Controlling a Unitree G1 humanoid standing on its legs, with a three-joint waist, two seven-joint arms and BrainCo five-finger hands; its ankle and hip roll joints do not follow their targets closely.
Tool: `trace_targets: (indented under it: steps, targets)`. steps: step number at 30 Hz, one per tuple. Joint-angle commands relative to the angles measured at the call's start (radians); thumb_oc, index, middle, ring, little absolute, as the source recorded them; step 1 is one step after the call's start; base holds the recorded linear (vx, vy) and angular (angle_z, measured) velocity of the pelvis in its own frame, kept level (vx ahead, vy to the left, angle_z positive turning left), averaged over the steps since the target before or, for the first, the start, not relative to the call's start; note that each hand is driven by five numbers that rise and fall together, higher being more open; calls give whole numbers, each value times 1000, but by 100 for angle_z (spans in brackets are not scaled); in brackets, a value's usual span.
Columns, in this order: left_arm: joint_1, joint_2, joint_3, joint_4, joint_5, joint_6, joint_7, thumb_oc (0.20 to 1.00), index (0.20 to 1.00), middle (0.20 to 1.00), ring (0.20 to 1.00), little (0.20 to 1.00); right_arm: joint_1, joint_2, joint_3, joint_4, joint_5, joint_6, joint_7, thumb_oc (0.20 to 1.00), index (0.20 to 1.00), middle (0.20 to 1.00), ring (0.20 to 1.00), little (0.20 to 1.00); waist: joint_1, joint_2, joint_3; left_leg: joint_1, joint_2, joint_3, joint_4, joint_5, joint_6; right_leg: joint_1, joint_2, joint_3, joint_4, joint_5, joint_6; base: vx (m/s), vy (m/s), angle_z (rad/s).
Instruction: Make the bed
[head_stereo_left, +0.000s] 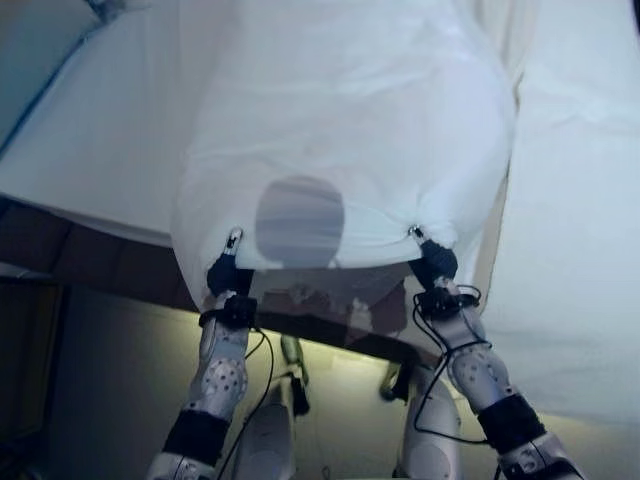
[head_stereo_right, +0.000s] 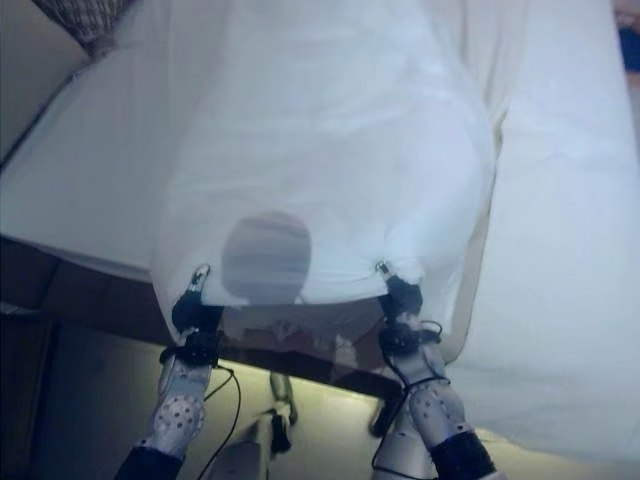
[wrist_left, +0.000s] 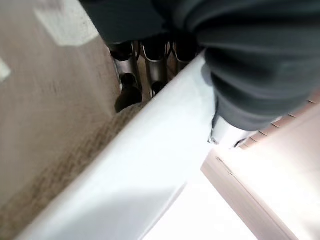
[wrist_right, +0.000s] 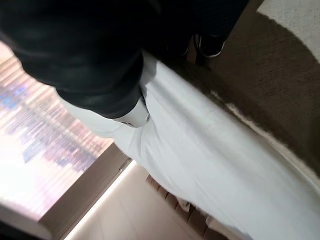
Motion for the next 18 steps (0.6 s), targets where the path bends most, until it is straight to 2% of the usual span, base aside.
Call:
trace_targets:
  steps: [1,2,3,4,5,6,8,9,10,11,12,13,14,16,17,18]
  targets:
    - [-11,93,393,-33,-56,-190,9,200,200,200,200,200,109,-126,-236,35,-25,-90,-10,200,200,200,200,200,44,3,-181,40,-67,41,117,-172,10,-28,20,-42,-71,87,97,115,33,15]
    - [4,94,405,-30,-56,-186,8,200,200,200,200,200,120,-123,-236,35,-26,-83,-3,200,200,200,200,200,48,-3,-197,53,-51,17,149,-185,2,9,23,-31,-82,76,89,129,52,-33]
    - [9,104,417,-19,-45,-188,21,200,200,200,200,200,140,-121,-234,33,-28,-75,3,200,200,200,200,200,46,-15,-213,61,-15,3,167,-177,-11,31,27,-12,-85,66,85,164,70,-51]
    - [17,112,424,-19,-35,-189,28,200,200,200,200,200,155,-113,-231,33,-29,-68,7,200,200,200,200,200,49,-23,-230,76,19,2,179,-173,-24,56,31,-20,-90,58,81,114,247,-14]
    - [28,130,429,-14,-6,-196,46,200,200,200,200,200,163,-117,-208,41,-40,-52,14,200,200,200,200,200,61,-35,-265,70,98,-30,157,-95,-53,87,1,-35,-114,66,77,71,207,0]
    - [29,130,429,-15,-5,-196,48,200,200,200,200,200,164,-116,-208,41,-41,-52,14,200,200,200,200,200,59,-36,-266,70,97,-32,152,-90,-54,88,2,-37,-117,67,77,55,327,-4]
    - [32,137,431,-23,2,-197,53,200,200,200,200,200,184,-117,-211,44,-31,-42,13,200,200,200,200,200,57,-34,-297,78,173,-116,54,-13,-96,100,-45,-22,-107,76,97,119,527,-27]
    - [28,149,429,-35,18,-189,57,200,200,200,200,200,217,-123,-224,33,-26,-37,17,200,200,200,200,200,36,-20,-323,101,257,-107,-25,52,-132,113,-103,-16,-94,87,126,67,568,-8]
    - [29,148,427,-34,20,-188,59,200,200,200,200,200,223,-124,-224,30,-26,-37,17,200,200,200,200,200,36,-20,-324,99,256,-98,-38,74,-128,106,-106,-28,-92,98,119,24,577,-7]
    - [19,157,409,-50,32,-187,61,200,200,200,200,200,251,-125,-246,20,-17,-46,15,200,200,200,200,200,21,-10,-333,108,279,-63,-67,127,-149,115,-144,-39,-87,117,136,-25,621,11]
    - [13,167,378,-76,56,-152,29,200,200,200,200,200,279,-129,-280,9,-44,-36,14,200,200,200,200,200,20,10,-361,146,208,-87,-101,46,-146,126,-221,-42,-86,192,169,22,628,12]
    - [14,167,377,-77,57,-152,30,200,200,200,200,200,280,-129,-280,8,-45,-35,14,200,200,200,200,200,20,7,-361,147,204,-86,-102,46,-144,127,-225,-42,-87,194,170,23,601,27]
    - [12,176,369,-94,80,-145,20,200,200,200,200,200,299,-128,-305,-7,-65,-30,12,200,200,200,200,200,13,0,-365,142,155,-91,-87,5,-131,136,-278,-40,-80,267,188,1,383,25]
    - [3,186,341,-107,100,-132,2,200,200,200,200,200,314,-105,-348,-9,-81,-46,-26,200,200,200,200,200,-2,-14,-359,125,74,-72,-33,-54,-99,165,-362,-42,-60,396,192,4,528,70]
    - [3,187,340,-107,100,-132,2,200,200,200,200,200,315,-104,-349,-10,-82,-46,-27,200,200,200,200,200,-3,-17,-357,124,70,-73,-30,-56,-97,167,-366,-43,-60,397,192,3,426,92]
    - [0,189,341,-102,92,-127,-2,200,200,200,200,200,307,-90,-345,-5,-80,-51,-26,200,200,200,200,200,-4,-11,-354,137,49,-68,-31,-70,-71,152,-370,-60,-13,359,178,30,635,91]
